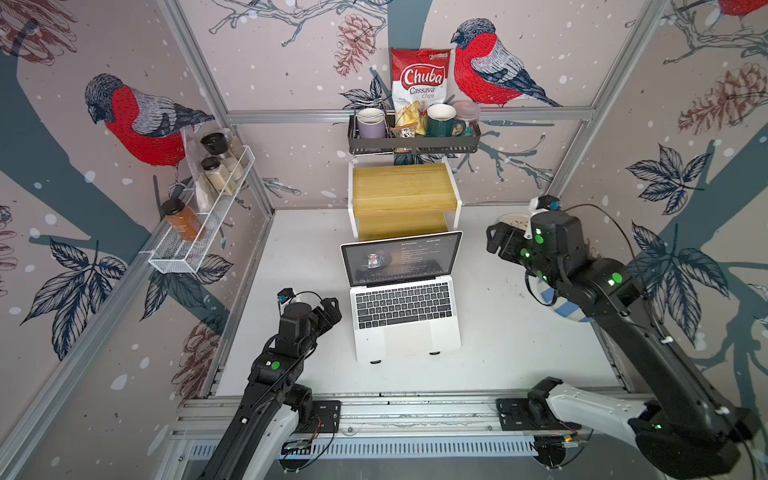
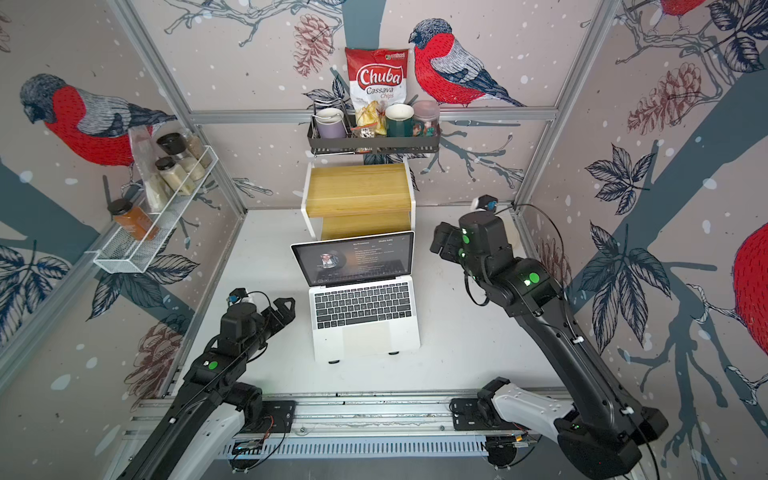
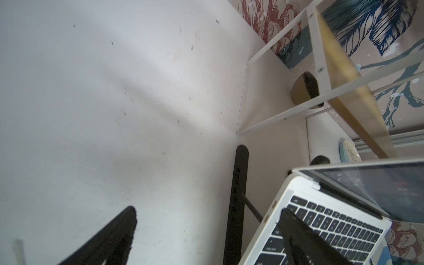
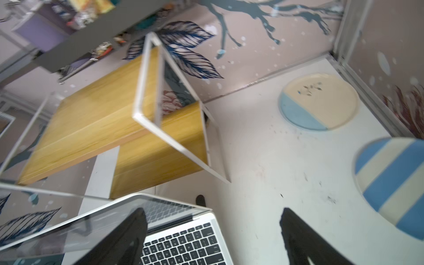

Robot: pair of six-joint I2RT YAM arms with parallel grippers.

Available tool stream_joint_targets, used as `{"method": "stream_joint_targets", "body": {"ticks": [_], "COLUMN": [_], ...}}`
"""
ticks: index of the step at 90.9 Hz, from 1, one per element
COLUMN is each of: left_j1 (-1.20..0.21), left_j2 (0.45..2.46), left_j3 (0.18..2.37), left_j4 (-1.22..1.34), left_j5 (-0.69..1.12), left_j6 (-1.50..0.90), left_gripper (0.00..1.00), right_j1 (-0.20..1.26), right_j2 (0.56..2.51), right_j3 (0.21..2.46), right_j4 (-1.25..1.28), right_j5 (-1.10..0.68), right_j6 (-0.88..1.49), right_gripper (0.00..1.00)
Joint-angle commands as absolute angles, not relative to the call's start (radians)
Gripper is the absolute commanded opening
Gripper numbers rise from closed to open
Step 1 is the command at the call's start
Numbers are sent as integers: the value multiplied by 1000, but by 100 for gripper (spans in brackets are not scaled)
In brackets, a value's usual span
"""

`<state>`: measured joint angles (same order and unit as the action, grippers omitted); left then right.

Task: Close the laptop lid and set it aside
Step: Close the lid of the laptop.

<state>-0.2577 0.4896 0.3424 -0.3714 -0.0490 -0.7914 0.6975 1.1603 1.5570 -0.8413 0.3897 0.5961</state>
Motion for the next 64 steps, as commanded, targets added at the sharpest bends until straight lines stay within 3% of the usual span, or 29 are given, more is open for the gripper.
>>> {"method": "stream_joint_targets", "body": {"ticks": [1, 14, 26, 38, 64], "left_j1": [-276, -288, -296, -303, -322], "left_j2": [454, 397, 369, 362, 363], "left_j3": [297, 257, 236, 218, 193], "left_j4": [-332, -306, -286, -247, -171], "left_j5": [-1, 48, 92, 152, 264], "left_j6": [-835, -844, -839, -830, -797], "left_gripper": [96, 96, 96, 95, 91], "right_j1": [809, 896, 933, 952, 960], "right_j2": [1258, 1458, 1641, 1805, 1935], "right_j3": [1672, 1925, 2153, 2378, 2496], "right_j4": [-891, -969, -1054, -1163, -1195], "right_j5": [544, 566, 574, 575, 477], "right_j6": [528, 485, 460, 454, 448], "right_gripper": [83, 66, 62, 50, 48]}}
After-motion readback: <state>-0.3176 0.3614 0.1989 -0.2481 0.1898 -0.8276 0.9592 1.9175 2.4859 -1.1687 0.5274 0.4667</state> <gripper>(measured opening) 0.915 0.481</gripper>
